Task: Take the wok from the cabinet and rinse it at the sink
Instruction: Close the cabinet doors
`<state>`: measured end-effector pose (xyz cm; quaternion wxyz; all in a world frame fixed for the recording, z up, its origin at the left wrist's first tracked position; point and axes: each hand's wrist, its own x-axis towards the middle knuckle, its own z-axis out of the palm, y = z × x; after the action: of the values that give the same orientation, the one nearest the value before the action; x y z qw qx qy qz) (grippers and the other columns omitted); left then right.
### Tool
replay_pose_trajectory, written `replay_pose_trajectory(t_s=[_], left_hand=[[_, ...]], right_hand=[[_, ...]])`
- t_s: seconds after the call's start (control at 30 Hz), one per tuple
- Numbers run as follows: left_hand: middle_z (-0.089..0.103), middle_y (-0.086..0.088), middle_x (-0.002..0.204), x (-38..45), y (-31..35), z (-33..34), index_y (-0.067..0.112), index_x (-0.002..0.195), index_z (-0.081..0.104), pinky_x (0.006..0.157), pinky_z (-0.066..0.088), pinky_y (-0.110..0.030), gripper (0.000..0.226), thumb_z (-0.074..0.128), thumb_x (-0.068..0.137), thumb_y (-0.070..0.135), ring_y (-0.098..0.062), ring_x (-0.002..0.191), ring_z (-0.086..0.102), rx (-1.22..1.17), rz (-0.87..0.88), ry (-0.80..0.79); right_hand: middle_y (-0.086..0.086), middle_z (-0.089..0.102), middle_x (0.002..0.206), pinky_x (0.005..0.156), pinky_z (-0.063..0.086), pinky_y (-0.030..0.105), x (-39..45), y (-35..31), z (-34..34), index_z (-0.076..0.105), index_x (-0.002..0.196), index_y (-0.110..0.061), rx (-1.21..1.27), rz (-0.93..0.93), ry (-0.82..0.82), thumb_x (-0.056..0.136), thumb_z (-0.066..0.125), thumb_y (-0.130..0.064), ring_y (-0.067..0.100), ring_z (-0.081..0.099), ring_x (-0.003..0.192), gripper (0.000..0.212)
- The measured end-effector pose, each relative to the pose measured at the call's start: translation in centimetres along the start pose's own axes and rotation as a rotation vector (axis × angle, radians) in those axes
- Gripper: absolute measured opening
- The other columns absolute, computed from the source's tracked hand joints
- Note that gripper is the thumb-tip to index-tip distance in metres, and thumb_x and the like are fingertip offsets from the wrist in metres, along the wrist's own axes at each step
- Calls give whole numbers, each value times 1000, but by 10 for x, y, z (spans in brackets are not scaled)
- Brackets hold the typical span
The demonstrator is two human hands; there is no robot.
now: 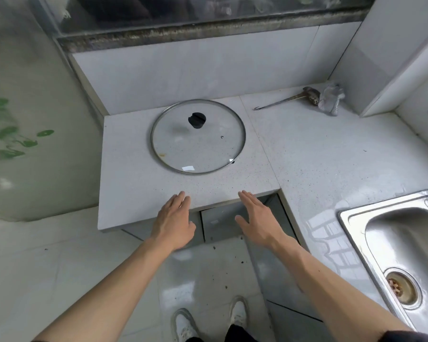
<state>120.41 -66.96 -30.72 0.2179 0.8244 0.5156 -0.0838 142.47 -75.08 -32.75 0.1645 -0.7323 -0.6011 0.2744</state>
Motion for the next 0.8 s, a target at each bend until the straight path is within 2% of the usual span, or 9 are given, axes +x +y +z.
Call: replay_pose_trajectory(t_s=[0.13, 0.23, 0.37, 0.5, 0.6, 0.8], left_hand=[[9, -4, 164, -9, 19, -37, 10, 148, 27, 116, 21, -35, 57, 46, 96, 24, -21, 148, 12, 21, -11, 45], [13, -2, 163, -8, 36, -62, 11, 148, 30, 115, 24, -36, 57, 47, 96, 26, -21, 147, 15, 28, 4, 69], [17, 0, 162, 6, 64, -83, 15, 151, 28, 117, 25, -36, 60, 48, 96, 29, -18, 148, 14, -3, 71, 127], [26, 0, 158, 26, 98, -95, 14, 146, 35, 112, 29, -36, 54, 48, 96, 29, -20, 144, 21, 20, 223, 155], [31, 0, 153, 44, 119, -101, 15, 141, 39, 109, 32, -37, 49, 47, 95, 30, -23, 142, 25, 50, 364, 155], [19, -2, 162, 76, 136, -109, 23, 150, 30, 116, 25, -39, 57, 46, 97, 35, -22, 147, 17, 96, 684, 116]], right_hand=[[5, 33, 156, 117, 21, 31, -8, -4, -40, 30, 151, -13, -52, -40, 87, 94, 55, -22, 19, 23, 147, 62], [6, 42, 150, 114, 30, 39, -12, -5, -69, 35, 148, -12, -115, -64, 138, 95, 54, -25, 24, 35, 140, 58], [2, 35, 154, 113, 27, 46, -16, 0, -102, 32, 149, -22, -208, -46, 188, 95, 52, -34, 24, 29, 141, 59], [1, 24, 159, 116, 20, 48, -28, 4, -128, 28, 149, -29, -293, 28, 248, 94, 50, -44, 26, 19, 145, 61], [1, 18, 160, 117, 20, 53, -41, 5, -139, 24, 150, -33, -360, 109, 273, 93, 49, -50, 27, 15, 146, 64], [1, 14, 162, 115, 23, 56, -70, -13, -140, 21, 150, -35, -411, 392, 368, 92, 47, -55, 28, 13, 147, 67]])
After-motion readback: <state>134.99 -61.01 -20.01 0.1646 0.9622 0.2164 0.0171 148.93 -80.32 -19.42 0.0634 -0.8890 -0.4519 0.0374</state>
